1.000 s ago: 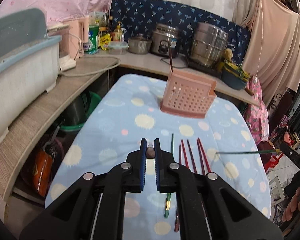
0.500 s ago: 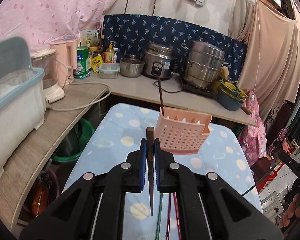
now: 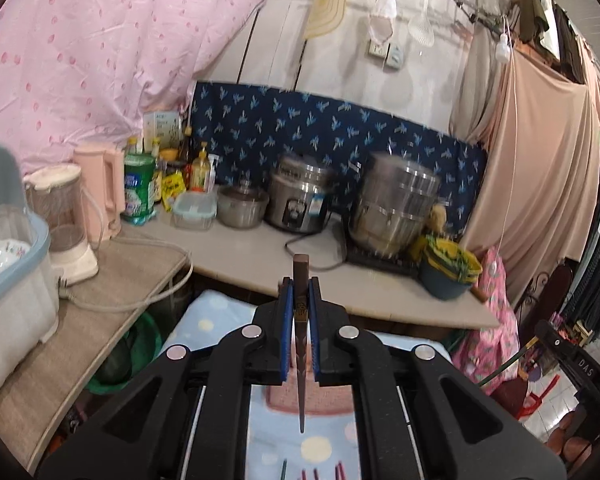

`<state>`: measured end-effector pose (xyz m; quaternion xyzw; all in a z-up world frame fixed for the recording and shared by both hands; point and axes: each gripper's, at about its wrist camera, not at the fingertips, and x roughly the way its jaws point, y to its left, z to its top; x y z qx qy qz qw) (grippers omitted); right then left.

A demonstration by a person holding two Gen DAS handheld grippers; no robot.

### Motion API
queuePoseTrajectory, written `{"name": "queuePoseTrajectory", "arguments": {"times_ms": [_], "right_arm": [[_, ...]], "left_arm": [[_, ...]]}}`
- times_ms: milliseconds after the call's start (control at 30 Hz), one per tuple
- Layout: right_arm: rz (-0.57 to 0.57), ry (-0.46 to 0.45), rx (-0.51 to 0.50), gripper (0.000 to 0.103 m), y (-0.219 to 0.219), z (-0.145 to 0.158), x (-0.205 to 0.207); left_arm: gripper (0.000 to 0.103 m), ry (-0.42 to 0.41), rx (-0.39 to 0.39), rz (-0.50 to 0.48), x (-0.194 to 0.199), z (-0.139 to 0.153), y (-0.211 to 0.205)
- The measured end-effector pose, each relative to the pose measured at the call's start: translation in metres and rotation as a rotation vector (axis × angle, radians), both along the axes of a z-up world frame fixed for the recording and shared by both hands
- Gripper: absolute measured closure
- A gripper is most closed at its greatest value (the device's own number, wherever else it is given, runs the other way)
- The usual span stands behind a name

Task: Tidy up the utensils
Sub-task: 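Lift the brown chopstick with the left tool while the right tool carries the green chopstick to the basket, then drop the brown chopstick into the basket with the left tool while the right tool releases the green one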

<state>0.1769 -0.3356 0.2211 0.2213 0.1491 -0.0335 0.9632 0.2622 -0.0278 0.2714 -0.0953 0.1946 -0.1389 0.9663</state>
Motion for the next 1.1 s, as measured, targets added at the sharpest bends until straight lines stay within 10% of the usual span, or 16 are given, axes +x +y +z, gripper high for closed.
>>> {"name": "queuePoseTrajectory", "arguments": {"times_ms": [333,833,1100], "right_arm": [[-0.046,-0.049,-0.050,0.096,-0.006,0.014,0.074],[0.015,0.120,-0.105,0.095,0.010,-0.053,0.131],[0.007,0.096,-0.130,0.082,0.016,-0.046,0.118]], "left_arm": [[0.096,-0.041,-0.022,0.015,0.061,0.005,-0.028],[0.094,0.074,0.071,0.037,0.096,-0.060,-0.041],[0.057,0.063,0.104,0.042,0.084,-0.064,-0.037]]}}
